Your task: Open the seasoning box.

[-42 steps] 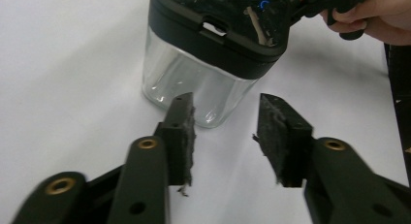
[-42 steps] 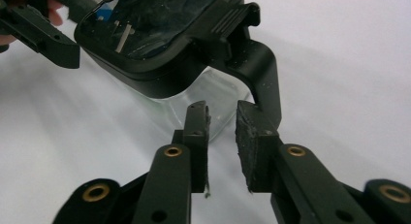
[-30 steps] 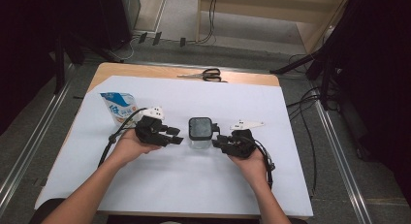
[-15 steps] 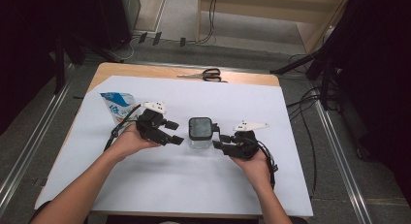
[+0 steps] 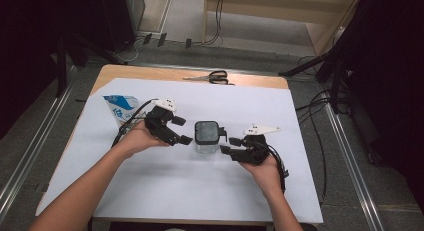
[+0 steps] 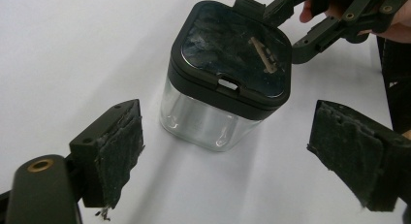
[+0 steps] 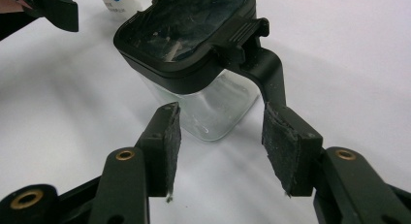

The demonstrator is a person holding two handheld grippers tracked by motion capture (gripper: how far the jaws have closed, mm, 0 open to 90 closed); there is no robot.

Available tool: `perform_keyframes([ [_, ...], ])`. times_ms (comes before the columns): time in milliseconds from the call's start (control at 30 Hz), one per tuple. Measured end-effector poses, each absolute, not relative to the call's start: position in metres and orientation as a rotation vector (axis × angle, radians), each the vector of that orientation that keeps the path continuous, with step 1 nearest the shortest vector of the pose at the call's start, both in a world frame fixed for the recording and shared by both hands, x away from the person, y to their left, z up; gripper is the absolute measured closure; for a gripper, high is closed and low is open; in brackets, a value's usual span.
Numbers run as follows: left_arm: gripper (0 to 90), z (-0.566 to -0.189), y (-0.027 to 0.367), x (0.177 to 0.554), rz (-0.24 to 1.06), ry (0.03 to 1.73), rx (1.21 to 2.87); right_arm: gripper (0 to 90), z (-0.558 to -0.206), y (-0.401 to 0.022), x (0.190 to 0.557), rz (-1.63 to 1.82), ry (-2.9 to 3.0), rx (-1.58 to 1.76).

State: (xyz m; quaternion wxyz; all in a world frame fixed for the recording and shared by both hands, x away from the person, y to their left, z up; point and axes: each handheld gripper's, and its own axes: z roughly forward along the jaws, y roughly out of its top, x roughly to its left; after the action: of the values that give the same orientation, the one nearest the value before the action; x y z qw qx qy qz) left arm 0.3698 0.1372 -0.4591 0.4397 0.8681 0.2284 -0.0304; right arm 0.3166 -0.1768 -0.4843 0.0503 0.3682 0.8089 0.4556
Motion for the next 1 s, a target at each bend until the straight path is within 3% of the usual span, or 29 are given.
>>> perform_keyframes([
  [767, 9.6, -0.47, 0.109, 0.376, -0.054, 0.477, 2.241, 50.4, -0.489, -0.177, 0.315, 1.367, 2.475, 1.139],
  [900, 9.7, -0.465, 0.104, 0.378, -0.061, 0.471, 2.22, 57.7, -0.487, -0.181, 0.315, 1.377, 2.455, 1.141],
  [1000, 9.6, -0.471, 0.103, 0.379, -0.055, 0.47, 2.247, 68.7, -0.484, -0.187, 0.315, 1.394, 2.416, 1.164],
])
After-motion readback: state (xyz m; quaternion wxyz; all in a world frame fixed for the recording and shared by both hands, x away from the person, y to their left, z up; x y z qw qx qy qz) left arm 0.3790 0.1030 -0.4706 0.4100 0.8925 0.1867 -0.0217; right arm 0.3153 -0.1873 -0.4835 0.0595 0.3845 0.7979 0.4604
